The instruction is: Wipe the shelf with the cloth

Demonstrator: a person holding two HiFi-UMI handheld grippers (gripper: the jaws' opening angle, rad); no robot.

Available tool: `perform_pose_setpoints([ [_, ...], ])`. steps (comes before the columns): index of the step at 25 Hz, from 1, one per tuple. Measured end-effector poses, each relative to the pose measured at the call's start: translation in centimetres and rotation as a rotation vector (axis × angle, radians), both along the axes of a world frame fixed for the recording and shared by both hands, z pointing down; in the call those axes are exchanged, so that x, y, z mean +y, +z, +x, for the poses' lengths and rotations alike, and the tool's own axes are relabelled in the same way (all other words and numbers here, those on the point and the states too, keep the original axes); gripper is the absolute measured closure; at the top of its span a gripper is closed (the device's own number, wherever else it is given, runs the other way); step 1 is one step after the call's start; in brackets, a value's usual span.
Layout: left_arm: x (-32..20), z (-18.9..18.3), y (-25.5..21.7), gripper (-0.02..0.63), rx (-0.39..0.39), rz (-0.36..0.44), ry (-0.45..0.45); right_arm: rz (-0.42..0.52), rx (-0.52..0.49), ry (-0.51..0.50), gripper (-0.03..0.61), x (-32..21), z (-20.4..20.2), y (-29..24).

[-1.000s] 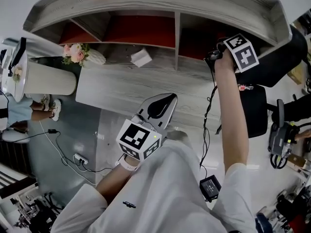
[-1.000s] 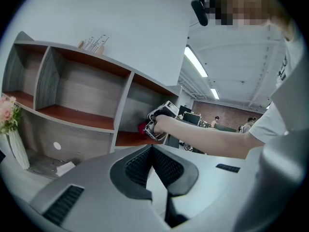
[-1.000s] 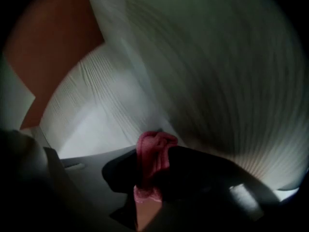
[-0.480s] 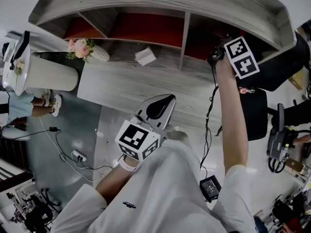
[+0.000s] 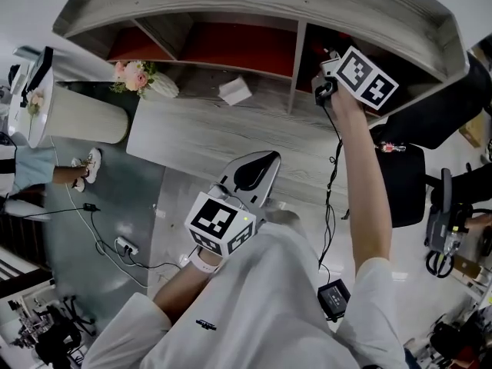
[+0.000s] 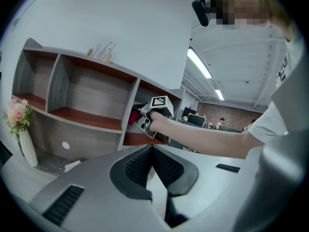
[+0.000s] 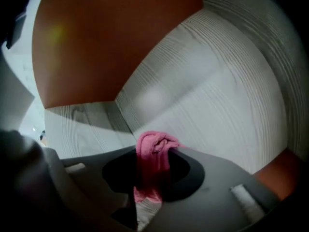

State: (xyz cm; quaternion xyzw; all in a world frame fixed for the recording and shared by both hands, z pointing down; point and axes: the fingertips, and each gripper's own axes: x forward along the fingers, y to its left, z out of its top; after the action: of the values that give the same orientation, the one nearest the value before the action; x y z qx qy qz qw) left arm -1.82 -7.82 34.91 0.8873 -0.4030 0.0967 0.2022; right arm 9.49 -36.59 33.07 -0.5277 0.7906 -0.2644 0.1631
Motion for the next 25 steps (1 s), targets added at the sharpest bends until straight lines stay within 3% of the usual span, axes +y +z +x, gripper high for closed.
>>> perform_pose_setpoints([
  [5,-0.2,-0.5,-0.2,0.612,0.000,0.006,-0.010,0.075,0.037,-0.102,0.477,0.1,-2.8,-1.7],
  [9,-0.7,-0.2,-0.7,0.612,0.001,0.020,-0.007,0.135,0.062,-0.071,0.476,-0.2,-2.4,-3.4],
  [17,-1.1,0.1,-1.1,0.612,0.001,0.030,0.004,0.164,0.090,0.301,0.477,1.3,5.3,-4.6],
  [25,-1.1,0.0,-0.8,0.612,0.001,0.026,0.014,0.161,0.057,0.614,0.475,3.3,13.7,-5.0],
])
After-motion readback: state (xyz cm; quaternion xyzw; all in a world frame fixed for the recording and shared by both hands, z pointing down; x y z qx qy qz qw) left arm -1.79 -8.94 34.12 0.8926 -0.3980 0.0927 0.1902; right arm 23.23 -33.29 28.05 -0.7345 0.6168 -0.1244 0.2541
